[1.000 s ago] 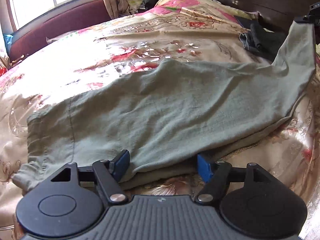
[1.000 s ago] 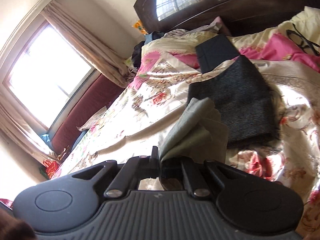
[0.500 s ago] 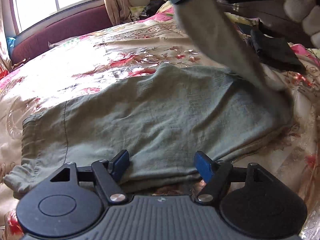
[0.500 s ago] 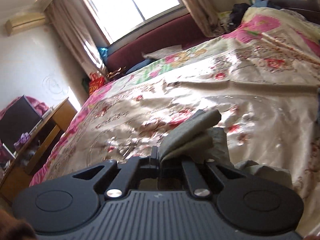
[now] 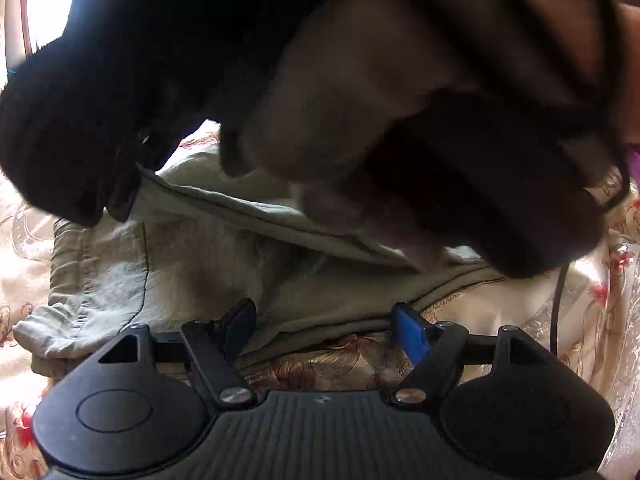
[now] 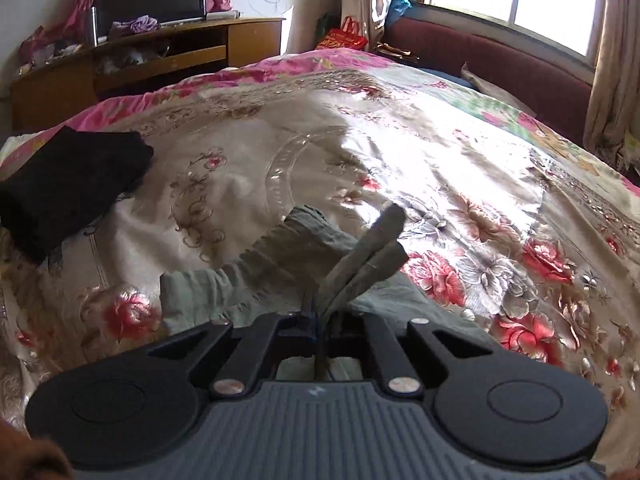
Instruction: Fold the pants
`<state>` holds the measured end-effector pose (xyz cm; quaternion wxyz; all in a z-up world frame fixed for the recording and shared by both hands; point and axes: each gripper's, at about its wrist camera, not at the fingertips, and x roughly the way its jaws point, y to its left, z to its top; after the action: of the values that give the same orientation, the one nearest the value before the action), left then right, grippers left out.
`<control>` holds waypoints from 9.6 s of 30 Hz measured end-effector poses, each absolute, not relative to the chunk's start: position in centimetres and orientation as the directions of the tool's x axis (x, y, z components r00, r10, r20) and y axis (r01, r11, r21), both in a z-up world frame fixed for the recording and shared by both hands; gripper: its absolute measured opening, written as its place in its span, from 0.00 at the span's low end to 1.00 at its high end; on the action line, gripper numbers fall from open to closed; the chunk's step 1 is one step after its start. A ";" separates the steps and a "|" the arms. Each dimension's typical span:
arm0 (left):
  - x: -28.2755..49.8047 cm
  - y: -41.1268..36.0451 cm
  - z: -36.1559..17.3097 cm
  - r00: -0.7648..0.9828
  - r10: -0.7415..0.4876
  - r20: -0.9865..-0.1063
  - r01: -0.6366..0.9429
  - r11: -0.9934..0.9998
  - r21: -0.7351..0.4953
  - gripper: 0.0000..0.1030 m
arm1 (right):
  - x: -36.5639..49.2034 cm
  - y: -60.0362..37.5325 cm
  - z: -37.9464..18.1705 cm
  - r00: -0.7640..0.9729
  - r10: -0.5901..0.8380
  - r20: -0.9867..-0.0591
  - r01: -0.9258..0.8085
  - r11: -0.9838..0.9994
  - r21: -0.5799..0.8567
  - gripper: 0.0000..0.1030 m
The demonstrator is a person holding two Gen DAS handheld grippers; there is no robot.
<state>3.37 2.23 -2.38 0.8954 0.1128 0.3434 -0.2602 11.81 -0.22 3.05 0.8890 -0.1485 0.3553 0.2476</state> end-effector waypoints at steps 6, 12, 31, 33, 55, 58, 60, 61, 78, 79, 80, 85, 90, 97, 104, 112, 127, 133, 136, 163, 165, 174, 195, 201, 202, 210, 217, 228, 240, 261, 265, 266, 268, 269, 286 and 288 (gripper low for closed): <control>3.3 2.7 -2.2 0.623 -0.401 -0.672 0.550 0.835 0.012 0.86 | 12.6 1.7 1.8 0.601 0.295 -0.742 -0.574 0.806 -0.144 0.08; 2.8 3.3 -2.2 0.621 -0.402 -0.673 0.554 0.832 0.014 0.88 | 12.8 3.1 0.2 0.519 0.312 -0.796 -0.640 0.759 -0.120 0.11; 2.0 2.8 -2.2 0.629 -0.392 -0.671 0.567 0.822 0.052 0.92 | 12.9 5.6 0.6 0.418 0.405 -0.813 -0.780 0.619 -0.093 0.19; 2.0 2.9 -2.1 0.625 -0.400 -0.670 0.569 0.822 0.040 0.92 | 13.0 3.9 1.8 0.433 0.425 -0.795 -0.757 0.650 -0.065 0.24; 10.6 6.6 0.6 0.618 -0.306 -0.724 0.481 0.876 0.041 0.92 | 12.6 -20.2 2.1 0.561 0.220 -0.798 -0.447 0.892 -0.068 0.37; 11.5 6.4 0.5 0.554 -0.370 -0.746 0.544 0.839 -0.013 0.92 | 11.6 -21.0 1.7 0.545 0.287 -0.788 -0.474 0.880 -0.008 0.37; 12.1 5.9 0.4 0.513 -0.410 -0.754 0.588 0.808 -0.040 0.92 | 11.6 -20.6 1.5 0.532 0.344 -0.774 -0.497 0.866 0.043 0.37; 12.4 5.7 0.4 0.501 -0.412 -0.761 0.601 0.799 -0.037 0.92 | 11.8 -20.3 1.3 0.516 0.373 -0.771 -0.514 0.855 0.070 0.37; 12.8 13.1 -1.8 0.611 -0.105 -0.785 0.260 0.963 0.074 0.92 | 20.0 -12.6 2.1 0.411 0.580 -0.703 -0.629 0.739 0.241 0.43; 12.3 12.9 -1.7 0.623 -0.104 -0.775 0.260 0.962 0.080 0.92 | 20.7 -11.6 1.8 0.383 0.596 -0.705 -0.642 0.721 0.260 0.43; 12.0 12.9 -1.6 0.629 -0.103 -0.770 0.259 0.962 0.082 0.92 | 21.6 -10.3 1.2 0.337 0.615 -0.713 -0.658 0.695 0.289 0.43; 11.2 13.0 -1.5 0.649 -0.112 -0.753 0.257 0.963 0.078 0.92 | 24.3 -6.8 -0.9 0.118 0.605 -0.788 -0.692 0.618 0.371 0.44; 10.9 13.0 -1.4 0.666 -0.117 -0.737 0.255 0.964 0.078 0.92 | 25.1 -6.9 0.0 -0.071 0.655 -0.752 -0.710 0.496 0.500 0.45; 9.9 12.2 -1.1 0.709 -0.088 -0.700 0.248 0.960 0.131 0.92 | 28.5 -4.4 -2.8 -0.092 0.730 -0.678 -0.592 0.507 0.626 0.07; 9.6 11.3 -1.4 0.716 -0.087 -0.693 0.248 0.959 0.136 0.92 | 27.0 -0.9 -0.1 0.027 0.694 -0.720 -0.765 0.478 0.432 0.04; 8.7 9.5 -1.6 0.716 -0.010 -0.698 0.243 0.941 0.234 0.92 | 25.7 3.1 -0.5 0.112 0.539 -0.835 -0.900 0.412 0.145 0.04; 10.0 7.8 1.5 0.796 -0.079 -0.600 0.272 0.933 0.237 0.92 | 22.7 -10.3 6.2 0.457 0.612 -0.645 -0.645 0.728 0.234 0.34; 13.2 5.5 -0.2 0.766 -0.095 -0.636 0.305 0.924 0.229 0.92 | 17.8 -17.1 2.9 0.448 0.593 -0.670 -0.476 0.792 0.383 0.36; 13.7 5.1 -1.5 0.741 -0.069 -0.668 0.312 0.916 0.251 0.92 | 17.1 -18.0 0.5 0.386 0.638 -0.666 -0.442 0.762 0.474 0.36; 10.8 6.3 -1.9 0.660 0.026 -0.751 0.292 0.912 0.288 0.98 | 8.2 -31.4 -5.2 0.523 0.561 -0.641 0.129 0.692 0.711 0.40; 10.5 5.7 -1.5 0.672 0.038 -0.739 0.301 0.899 0.320 0.98 | 8.8 -30.7 -6.0 0.539 0.564 -0.626 0.131 0.678 0.723 0.40; 9.4 3.5 -1.5 0.687 0.073 -0.723 0.350 0.838 0.418 0.98 | 8.9 -31.1 -6.0 0.589 0.550 -0.592 0.157 0.641 0.751 0.04; 8.5 -8.9 -2.4 0.577 -0.221 -0.787 0.617 0.749 0.242 0.98 | 5.0 -40.3 -1.2 0.672 0.292 -0.681 0.262 0.766 0.587 0.04; 8.1 -6.4 -1.9 0.582 -0.282 -0.763 0.583 0.798 0.150 0.99 | 5.8 -36.6 4.5 0.703 0.334 -0.628 0.137 0.803 0.580 0.04; 8.3 -6.3 -1.7 0.585 -0.289 -0.757 0.583 0.800 0.145 0.99 | 6.2 -35.5 5.6 0.705 0.345 -0.619 0.108 0.811 0.575 0.04; 15.9 -5.2 -0.4 0.518 -0.410 -0.751 0.616 0.788 -0.006 0.99 | 7.4 -29.6 9.8 0.675 0.324 -0.663 0.007 0.896 0.445 0.04; 19.6 -6.4 -2.3 0.627 -0.245 -0.740 0.514 0.844 0.155 0.98 | 6.2 -32.2 8.2 0.647 0.263 -0.716 0.128 0.888 0.442 0.04; 18.5 -2.1 1.1 0.748 -0.203 -0.631 0.340 0.935 0.102 0.98 | 6.5 -32.3 7.2 0.642 0.271 -0.717 0.166 0.864 0.475 0.05; 9.5 5.7 -0.6 0.777 -0.093 -0.622 0.241 0.958 0.158 0.98 | 11.6 -18.8 7.6 0.607 0.323 -0.726 -0.050 0.927 0.371 0.05; 6.4 7.2 -2.0 0.751 -0.216 -0.624 0.328 0.942 0.068 0.98 | 15.2 -4.7 3.7 0.495 0.284 -0.821 -0.244 0.953 0.182 0.06; 6.2 7.2 -2.0 0.742 -0.225 -0.632 0.342 0.937 0.068 0.98 | 15.6 -4.8 4.2 0.518 0.327 -0.790 -0.205 0.944 0.257 0.06; 6.0 7.3 -2.1 0.737 -0.226 -0.637 0.347 0.935 0.069 0.98 | 15.7 -4.5 4.0 0.503 0.353 -0.789 -0.211 0.935 0.284 0.08; 5.4 7.5 -2.2 0.737 -0.218 -0.639 0.346 0.935 0.081 0.98 | 16.0 -4.1 3.3 0.445 0.437 -0.782 -0.210 0.900 0.383 0.11; 5.0 7.6 -2.1 0.740 -0.215 -0.638 0.345 0.935 0.085 0.98 | 16.0 -4.2 3.3 0.432 0.465 -0.772 -0.205 0.885 0.419 0.10; 0.6 6.1 1.4 0.727 -0.357 -0.587 0.418 0.908 -0.035 1.00 | 16.3 -3.0 2.3 0.480 0.168 -0.861 -0.328 0.945 0.001 0.35; 1.2 5.0 1.1 0.723 -0.343 -0.600 0.423 0.906 -0.008 1.00 | 17.1 -3.2 1.7 0.489 0.128 -0.863 -0.316 0.948 -0.039 0.34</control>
<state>1.15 4.98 1.10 0.9259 0.0648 0.3095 -0.2068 17.09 -3.19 1.69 0.8576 -0.0964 0.4884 0.1295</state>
